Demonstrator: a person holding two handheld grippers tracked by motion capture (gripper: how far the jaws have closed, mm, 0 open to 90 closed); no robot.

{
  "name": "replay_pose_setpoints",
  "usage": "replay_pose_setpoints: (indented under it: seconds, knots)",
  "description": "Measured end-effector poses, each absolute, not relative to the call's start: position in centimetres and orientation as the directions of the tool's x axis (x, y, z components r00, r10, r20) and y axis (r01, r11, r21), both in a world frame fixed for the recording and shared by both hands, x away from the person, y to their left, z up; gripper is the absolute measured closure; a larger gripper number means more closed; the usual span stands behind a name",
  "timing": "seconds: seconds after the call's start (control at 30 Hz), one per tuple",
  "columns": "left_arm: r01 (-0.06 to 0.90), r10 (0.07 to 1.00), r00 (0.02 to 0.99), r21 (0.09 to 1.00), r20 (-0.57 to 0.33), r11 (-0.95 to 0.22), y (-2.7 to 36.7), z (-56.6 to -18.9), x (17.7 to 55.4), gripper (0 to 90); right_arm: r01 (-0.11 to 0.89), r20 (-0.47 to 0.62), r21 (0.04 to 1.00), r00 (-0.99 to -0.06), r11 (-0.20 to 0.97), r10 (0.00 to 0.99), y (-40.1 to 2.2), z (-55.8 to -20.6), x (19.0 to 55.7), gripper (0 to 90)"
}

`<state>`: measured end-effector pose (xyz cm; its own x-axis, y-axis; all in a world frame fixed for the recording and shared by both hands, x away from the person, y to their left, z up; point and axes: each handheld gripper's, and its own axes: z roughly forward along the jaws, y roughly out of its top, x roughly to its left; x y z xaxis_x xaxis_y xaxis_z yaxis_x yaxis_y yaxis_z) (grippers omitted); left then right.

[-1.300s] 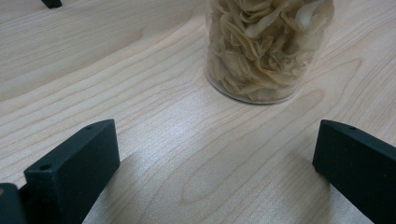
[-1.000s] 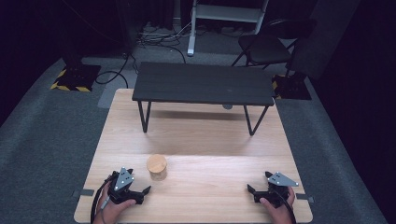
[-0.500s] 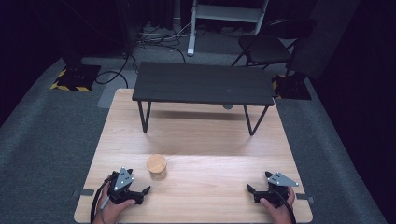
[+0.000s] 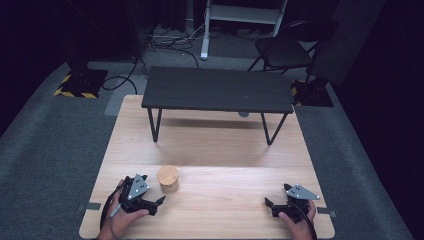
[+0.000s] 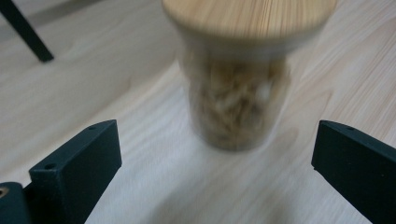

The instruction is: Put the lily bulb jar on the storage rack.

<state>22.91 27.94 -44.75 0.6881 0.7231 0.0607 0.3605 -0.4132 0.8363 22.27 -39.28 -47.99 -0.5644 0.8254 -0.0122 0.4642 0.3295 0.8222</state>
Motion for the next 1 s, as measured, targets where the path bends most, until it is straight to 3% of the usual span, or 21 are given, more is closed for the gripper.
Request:
replay_pose_setpoints:
  seconds: [0.6, 0.87, 1.0]
  knots:
    - [0.344, 0.645, 0.76, 0.794, 0.079, -0.502, 25.1, -42.1, 27.6, 3.3, 0.465, -0.012, 0.822, -0.563, 0.328, 0.826, -39.3, -48.0, 22.2, 0.0]
    - [0.341, 0.634, 0.769, 0.785, 0.084, -0.517, 24.2, -42.7, 28.3, 19.2, 0.465, -0.012, 0.822, -0.563, 0.328, 0.826, -39.3, -48.0, 22.2, 0.0]
    - [0.362, 0.639, 0.768, 0.793, 0.044, -0.49, 24.5, -42.9, 28.7, 24.5, 0.465, -0.012, 0.822, -0.563, 0.328, 0.826, -39.3, -48.0, 22.2, 0.0]
